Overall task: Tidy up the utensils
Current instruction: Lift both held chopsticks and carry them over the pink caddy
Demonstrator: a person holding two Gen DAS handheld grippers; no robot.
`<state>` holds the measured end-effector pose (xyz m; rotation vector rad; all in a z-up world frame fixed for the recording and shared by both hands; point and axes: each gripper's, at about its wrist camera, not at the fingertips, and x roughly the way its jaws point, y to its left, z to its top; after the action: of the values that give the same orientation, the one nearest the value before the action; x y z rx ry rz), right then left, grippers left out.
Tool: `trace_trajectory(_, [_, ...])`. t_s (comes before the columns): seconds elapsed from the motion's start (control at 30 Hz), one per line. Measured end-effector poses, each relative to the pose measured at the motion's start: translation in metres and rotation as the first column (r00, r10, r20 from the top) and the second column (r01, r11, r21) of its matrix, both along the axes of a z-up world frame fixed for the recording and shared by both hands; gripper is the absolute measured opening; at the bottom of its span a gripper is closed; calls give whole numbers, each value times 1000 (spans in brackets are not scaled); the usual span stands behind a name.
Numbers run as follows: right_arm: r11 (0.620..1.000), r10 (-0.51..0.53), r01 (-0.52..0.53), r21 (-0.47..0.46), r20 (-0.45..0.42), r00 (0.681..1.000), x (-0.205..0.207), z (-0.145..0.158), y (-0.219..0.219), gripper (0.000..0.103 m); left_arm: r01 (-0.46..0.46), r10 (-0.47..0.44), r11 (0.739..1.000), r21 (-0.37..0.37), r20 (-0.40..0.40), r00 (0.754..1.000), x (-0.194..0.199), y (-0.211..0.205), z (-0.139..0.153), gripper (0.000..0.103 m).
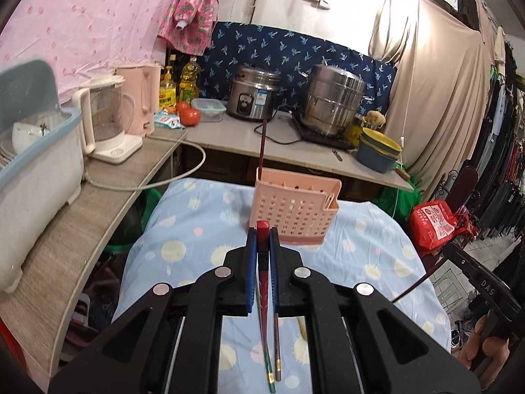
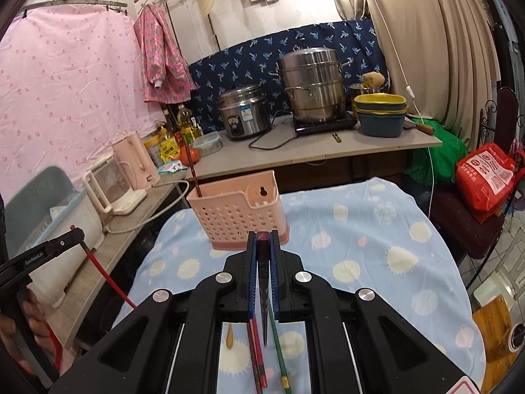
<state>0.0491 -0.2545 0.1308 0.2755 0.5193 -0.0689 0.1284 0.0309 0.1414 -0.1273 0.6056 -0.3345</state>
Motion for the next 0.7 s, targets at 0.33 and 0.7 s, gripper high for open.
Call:
trace_trajectory(0.33, [1000,11,-12,15,93,996,59,48,-11,7,10,-5,999,-39,113,994,52,-17,60,7])
trace_trajectory(0.7, [999,-18,8,48,215,976,153,96,-16,7,-12,28,997,-71,234,972,125,-33,112,7])
